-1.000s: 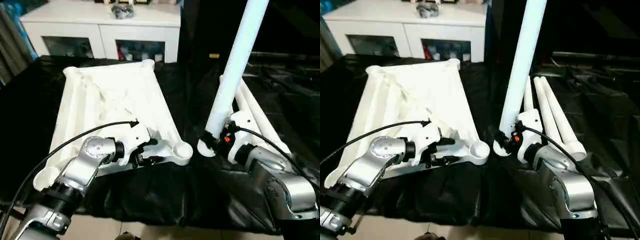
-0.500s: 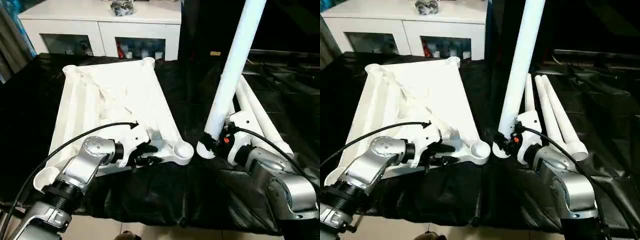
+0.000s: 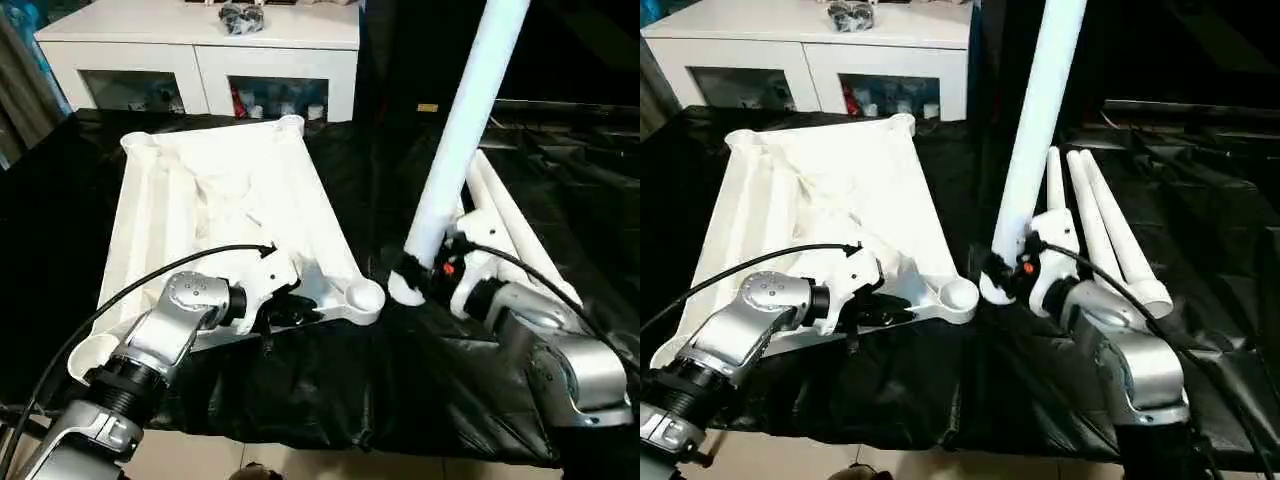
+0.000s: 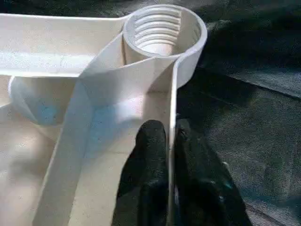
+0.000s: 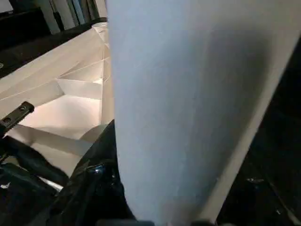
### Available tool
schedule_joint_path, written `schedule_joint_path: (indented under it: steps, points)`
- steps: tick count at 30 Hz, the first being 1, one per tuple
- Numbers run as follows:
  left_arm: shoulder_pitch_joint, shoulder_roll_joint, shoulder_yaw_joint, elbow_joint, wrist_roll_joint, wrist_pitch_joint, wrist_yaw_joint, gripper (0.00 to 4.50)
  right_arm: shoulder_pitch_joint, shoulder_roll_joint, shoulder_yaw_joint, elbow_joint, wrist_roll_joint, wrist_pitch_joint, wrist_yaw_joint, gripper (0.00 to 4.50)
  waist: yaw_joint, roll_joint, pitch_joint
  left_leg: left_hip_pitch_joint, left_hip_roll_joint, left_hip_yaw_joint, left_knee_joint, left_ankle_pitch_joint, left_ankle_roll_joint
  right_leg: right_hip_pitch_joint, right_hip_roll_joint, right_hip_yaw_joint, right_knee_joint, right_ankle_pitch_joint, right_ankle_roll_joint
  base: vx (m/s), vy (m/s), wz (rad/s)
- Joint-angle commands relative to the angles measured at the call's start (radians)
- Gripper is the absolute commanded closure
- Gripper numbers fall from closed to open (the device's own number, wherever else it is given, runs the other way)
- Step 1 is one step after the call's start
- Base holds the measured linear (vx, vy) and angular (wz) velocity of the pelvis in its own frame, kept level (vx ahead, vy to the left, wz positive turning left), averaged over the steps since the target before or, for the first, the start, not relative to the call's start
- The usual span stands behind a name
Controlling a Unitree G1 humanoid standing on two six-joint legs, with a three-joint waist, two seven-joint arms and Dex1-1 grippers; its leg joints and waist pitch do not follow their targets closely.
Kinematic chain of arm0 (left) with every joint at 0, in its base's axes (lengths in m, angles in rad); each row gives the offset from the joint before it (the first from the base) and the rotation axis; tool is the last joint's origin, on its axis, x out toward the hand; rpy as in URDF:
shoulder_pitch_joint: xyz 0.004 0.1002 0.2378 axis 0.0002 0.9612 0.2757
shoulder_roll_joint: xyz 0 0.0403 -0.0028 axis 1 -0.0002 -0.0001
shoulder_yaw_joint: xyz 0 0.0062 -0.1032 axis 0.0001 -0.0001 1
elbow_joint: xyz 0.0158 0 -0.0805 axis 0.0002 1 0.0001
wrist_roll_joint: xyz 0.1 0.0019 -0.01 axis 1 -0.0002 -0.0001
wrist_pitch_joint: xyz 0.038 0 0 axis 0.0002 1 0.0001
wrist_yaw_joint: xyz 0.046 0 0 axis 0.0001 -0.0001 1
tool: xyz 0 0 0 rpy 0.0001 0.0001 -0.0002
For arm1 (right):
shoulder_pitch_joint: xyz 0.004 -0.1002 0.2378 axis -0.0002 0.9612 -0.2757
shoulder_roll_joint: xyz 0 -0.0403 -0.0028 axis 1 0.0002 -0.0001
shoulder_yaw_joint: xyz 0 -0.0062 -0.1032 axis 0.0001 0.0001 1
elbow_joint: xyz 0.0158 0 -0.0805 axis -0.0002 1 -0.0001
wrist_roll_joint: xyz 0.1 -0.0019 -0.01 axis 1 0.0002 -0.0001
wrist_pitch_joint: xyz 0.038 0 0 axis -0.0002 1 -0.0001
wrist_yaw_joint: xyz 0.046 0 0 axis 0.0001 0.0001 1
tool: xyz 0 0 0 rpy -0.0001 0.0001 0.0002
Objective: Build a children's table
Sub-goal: Insert table leg to table base
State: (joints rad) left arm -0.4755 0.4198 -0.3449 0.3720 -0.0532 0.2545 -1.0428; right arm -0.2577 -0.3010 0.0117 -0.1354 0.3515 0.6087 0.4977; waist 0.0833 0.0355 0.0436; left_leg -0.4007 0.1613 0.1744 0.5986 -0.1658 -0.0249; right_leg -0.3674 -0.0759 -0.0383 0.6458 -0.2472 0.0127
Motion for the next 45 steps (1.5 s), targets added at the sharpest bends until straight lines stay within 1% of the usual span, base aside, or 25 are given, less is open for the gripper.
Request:
schedule_joint_path:
  steps: [1,2,5,8,9,10,13,14,15,18,19,20,21,22,23,26,27,29,30,31,36,39,40,41,45]
  points:
    - [-0.011,0.023,0.001,0.030,0.028,0.005,0.010,4.33,-0.018,-0.010,0.014,0.003,-0.002,-0.001,0.006,2.59,-0.002,-0.001,-0.053,0.034,0.065,-0.027,-0.084,-0.278,-0.045,0.016,-0.075,0.044,-0.093,-0.141,-0.202,0.000,0.000,0.00]
    - [-0.012,0.024,-0.002,0.033,0.032,0.004,0.006,4.48,-0.023,-0.011,0.025,0.008,0.007,-0.005,0.031,2.59,-0.002,-0.001,-0.053,0.034,0.065,-0.027,-0.084,-0.280,-0.046,0.015,-0.075,0.045,-0.094,-0.146,-0.199,0.000,0.000,0.00]
    - [-0.018,0.031,-0.012,0.036,0.040,-0.006,-0.010,4.50,-0.032,-0.010,0.047,0.020,0.029,-0.007,0.092,2.59,-0.005,-0.002,-0.053,0.030,0.066,-0.029,-0.085,-0.280,-0.042,0.018,-0.077,0.044,-0.094,-0.148,-0.197,0.000,0.000,0.00]
    - [-0.024,0.029,-0.013,0.039,0.037,-0.014,-0.021,4.50,-0.040,-0.012,0.059,0.039,0.035,-0.002,0.121,2.59,-0.007,-0.002,-0.055,0.032,0.065,-0.026,-0.082,-0.268,-0.036,0.018,-0.075,0.044,-0.092,-0.118,-0.210,0.000,0.000,0.00]
    - [-0.028,0.027,-0.014,0.041,0.036,-0.021,-0.025,4.50,-0.045,-0.014,0.068,0.050,0.035,0.000,0.135,2.59,-0.008,-0.004,-0.054,0.031,0.066,-0.026,-0.083,-0.266,-0.034,0.017,-0.075,0.044,-0.093,-0.116,-0.211,0.000,0.000,0.00]
    - [-0.035,0.022,-0.015,0.048,0.034,-0.036,-0.032,4.50,-0.053,-0.013,0.075,0.069,0.036,0.000,0.151,2.59,-0.007,-0.002,-0.054,0.032,0.065,-0.026,-0.083,-0.266,-0.032,0.017,-0.075,0.043,-0.092,-0.115,-0.216,0.000,0.000,0.00]
    - [-0.048,0.009,-0.018,0.060,0.026,-0.061,-0.051,4.50,-0.074,-0.004,0.089,0.126,0.020,-0.021,0.163,2.59,-0.008,-0.004,-0.053,0.033,0.066,-0.024,-0.082,-0.271,-0.036,0.015,-0.077,0.044,-0.093,-0.130,-0.224,0.000,0.000,0.00]
    - [-0.051,0.004,-0.021,0.059,0.026,-0.061,-0.054,4.50,-0.086,0.001,0.092,0.156,0.011,-0.036,0.166,2.59,-0.007,-0.010,-0.053,0.032,0.066,-0.023,-0.082,-0.267,-0.034,0.017,-0.078,0.045,-0.094,-0.133,-0.224,0.000,0.000,0.00]
    - [-0.052,0.001,-0.022,0.057,0.026,-0.061,-0.055,4.50,-0.094,0.006,0.093,0.175,0.005,-0.046,0.167,2.59,-0.006,-0.007,-0.054,0.032,0.066,-0.024,-0.081,-0.265,-0.035,0.016,-0.080,0.044,-0.092,-0.132,-0.226,0.000,0.000,0.00]
    - [-0.056,-0.008,-0.026,0.061,0.028,-0.070,-0.058,4.50,-0.122,0.022,0.095,0.236,-0.002,-0.066,0.175,2.59,-0.005,-0.008,-0.055,0.031,0.066,-0.023,-0.081,-0.251,-0.032,0.016,-0.078,0.043,-0.091,-0.120,-0.231,0.000,0.000,0.00]
    - [-0.058,-0.013,-0.028,0.064,0.028,-0.075,-0.058,4.50,-0.134,0.025,0.102,0.262,-0.010,-0.077,0.182,2.59,-0.003,-0.014,-0.055,0.033,0.068,-0.021,-0.081,-0.248,-0.030,0.016,-0.078,0.043,-0.091,-0.112,-0.231,0.000,0.000,0.00]
    - [-0.058,-0.015,-0.028,0.064,0.029,-0.077,-0.058,4.50,-0.138,0.024,0.107,0.273,-0.015,-0.082,0.186,2.59,0.000,-0.010,-0.055,0.033,0.068,-0.022,-0.080,-0.237,-0.027,0.016,-0.079,0.043,-0.089,-0.101,-0.232,0.000,0.000,0.00]
    - [-0.058,-0.015,-0.028,0.064,0.029,-0.077,-0.058,4.50,-0.138,0.024,0.107,0.273,-0.015,-0.082,0.186,2.59,0.001,-0.009,-0.055,0.034,0.069,-0.021,-0.080,-0.237,-0.026,0.015,-0.078,0.043,-0.089,-0.099,-0.231,0.000,0.000,0.00]
    - [-0.058,-0.018,-0.028,0.067,0.028,-0.084,-0.059,4.50,-0.144,0.026,0.110,0.290,-0.015,-0.086,0.194,2.59,0.002,-0.023,-0.054,0.033,0.069,-0.019,-0.081,-0.232,-0.021,0.017,-0.077,0.043,-0.090,-0.093,-0.230,0.000,0.000,0.00]
    - [-0.060,-0.024,-0.029,0.075,0.029,-0.095,-0.061,4.50,-0.156,0.030,0.114,0.325,-0.019,-0.099,0.201,2.59,0.006,-0.016,-0.055,0.032,0.069,-0.020,-0.080,-0.224,-0.017,0.017,-0.080,0.043,-0.088,-0.093,-0.230,0.000,0.000,0.00]
    - [-0.063,-0.030,-0.028,0.082,0.029,-0.108,-0.064,4.50,-0.169,0.036,0.122,0.364,-0.026,-0.113,0.217,2.59,0.003,-0.019,-0.052,0.032,0.069,-0.019,-0.082,-0.244,-0.020,0.014,-0.081,0.043,-0.092,-0.130,-0.228,0.000,0.000,0.00]
    - [-0.063,-0.031,-0.027,0.083,0.029,-0.109,-0.064,4.50,-0.170,0.037,0.123,0.369,-0.027,-0.115,0.219,2.59,0.005,-0.025,-0.051,0.033,0.070,-0.018,-0.082,-0.248,-0.020,0.014,-0.082,0.044,-0.093,-0.148,-0.224,0.000,0.000,0.00]
    - [-0.063,-0.036,-0.024,0.086,0.025,-0.117,-0.066,4.50,-0.175,0.040,0.132,0.395,-0.036,-0.129,0.231,2.59,0.006,-0.023,-0.051,0.032,0.070,-0.019,-0.083,-0.245,-0.020,0.015,-0.083,0.044,-0.093,-0.157,-0.218,0.000,0.000,0.00]
    - [-0.064,-0.041,-0.019,0.087,0.020,-0.125,-0.067,4.50,-0.179,0.044,0.136,0.415,-0.043,-0.141,0.234,2.59,0.004,-0.028,-0.050,0.031,0.070,-0.019,-0.084,-0.250,-0.021,0.015,-0.082,0.043,-0.095,-0.167,-0.215,0.000,0.000,0.00]
    - [-0.065,-0.047,-0.015,0.086,0.012,-0.124,-0.072,4.50,-0.183,0.048,0.138,0.433,-0.048,-0.153,0.233,2.59,0.005,-0.026,-0.050,0.032,0.071,-0.018,-0.083,-0.253,-0.023,0.013,-0.085,0.044,-0.096,-0.178,-0.214,0.000,0.000,0.00]
    - [-0.062,-0.061,-0.001,0.078,-0.007,-0.116,-0.084,4.50,-0.196,0.063,0.131,0.496,-0.059,-0.197,0.229,2.59,0.003,-0.027,-0.050,0.030,0.070,-0.018,-0.084,-0.246,-0.016,0.013,-0.084,0.044,-0.095,-0.169,-0.216,0.000,0.000,0.00]
    - [-0.059,-0.062,0.002,0.074,-0.014,-0.116,-0.093,4.50,-0.197,0.072,0.118,0.523,-0.058,-0.215,0.222,2.59,0.002,-0.026,-0.047,0.031,0.071,-0.019,-0.086,-0.266,-0.019,0.011,-0.083,0.044,-0.098,-0.202,-0.213,0.000,0.000,0.00]
    - [-0.057,-0.063,0.004,0.073,-0.016,-0.117,-0.093,4.50,-0.195,0.073,0.114,0.527,-0.056,-0.218,0.224,2.59,0.002,-0.026,-0.048,0.032,0.072,-0.020,-0.086,-0.273,-0.022,0.011,-0.085,0.045,-0.099,-0.214,-0.210,0.000,0.000,0.00]
    - [-0.055,-0.064,0.007,0.072,-0.018,-0.119,-0.093,4.50,-0.189,0.075,0.108,0.534,-0.053,-0.222,0.230,2.59,0.002,-0.022,-0.047,0.032,0.072,-0.021,-0.087,-0.281,-0.025,0.010,-0.085,0.045,-0.100,-0.222,-0.208,0.000,0.000,0.00]
    - [-0.049,-0.066,0.016,0.076,-0.014,-0.124,-0.081,4.50,-0.156,0.077,0.085,0.542,-0.038,-0.235,0.243,2.59,0.002,-0.022,-0.048,0.033,0.073,-0.020,-0.089,-0.287,-0.027,0.009,-0.084,0.046,-0.100,-0.208,-0.207,0.000,0.000,0.00]
